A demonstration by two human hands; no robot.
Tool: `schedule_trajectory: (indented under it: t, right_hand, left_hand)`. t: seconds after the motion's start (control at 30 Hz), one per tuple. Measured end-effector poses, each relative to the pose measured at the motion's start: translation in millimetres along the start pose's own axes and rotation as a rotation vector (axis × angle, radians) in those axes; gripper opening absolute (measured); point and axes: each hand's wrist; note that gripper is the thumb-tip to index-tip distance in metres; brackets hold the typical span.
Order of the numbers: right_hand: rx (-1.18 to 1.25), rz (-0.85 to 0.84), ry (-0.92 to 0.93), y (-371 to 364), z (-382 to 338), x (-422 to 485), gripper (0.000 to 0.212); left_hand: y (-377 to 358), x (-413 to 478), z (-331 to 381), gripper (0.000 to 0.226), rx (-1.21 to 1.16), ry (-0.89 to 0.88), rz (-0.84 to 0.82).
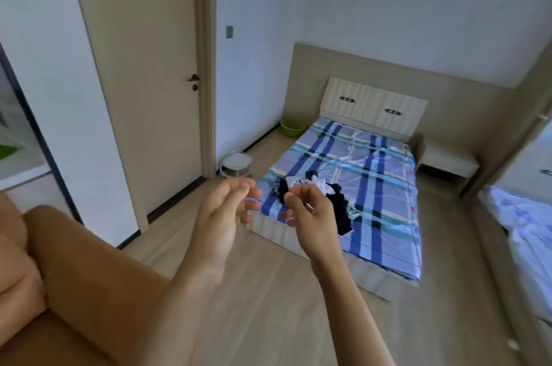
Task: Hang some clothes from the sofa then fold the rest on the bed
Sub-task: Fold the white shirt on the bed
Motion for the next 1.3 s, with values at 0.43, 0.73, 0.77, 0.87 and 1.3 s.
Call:
schedule_trajectory:
  t: [0.43, 0.73, 0.77, 0.87, 1.3]
  right_hand:
    - [-0.007, -0.075, -0.092, -91, 113, 328, 0.005]
    - [0.019, -0.048, -0.159, -158, 166, 545, 0.005]
    - [0.033, -0.048, -0.174, -166, 174, 568, 0.004]
    - [0.059, -0.058, -0.194, -190, 200, 639, 0.005]
    - [0.1, 0.007, -0.285, -290, 280, 941, 0.003]
  left_hand:
    - [-37, 333, -100, 0.033, 0.082, 0.099, 0.093]
    - [-66, 552, -140, 0.017, 0.151, 0.171, 0.092]
    - [-68, 576, -148, 0.017, 0.154, 0.178, 0.092]
    - [-77, 649, -169, 0.022, 0.175, 0.198, 0.08]
    - [-104, 966, -216, 0.03, 0.278, 0.279, 0.056]
Point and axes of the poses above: each hand's wrist, its own x-axis towards the middle knuckle, its own y-axis out of the back of the hand, z = x × y, and after that the axes turned 2 degrees about z, right-handed
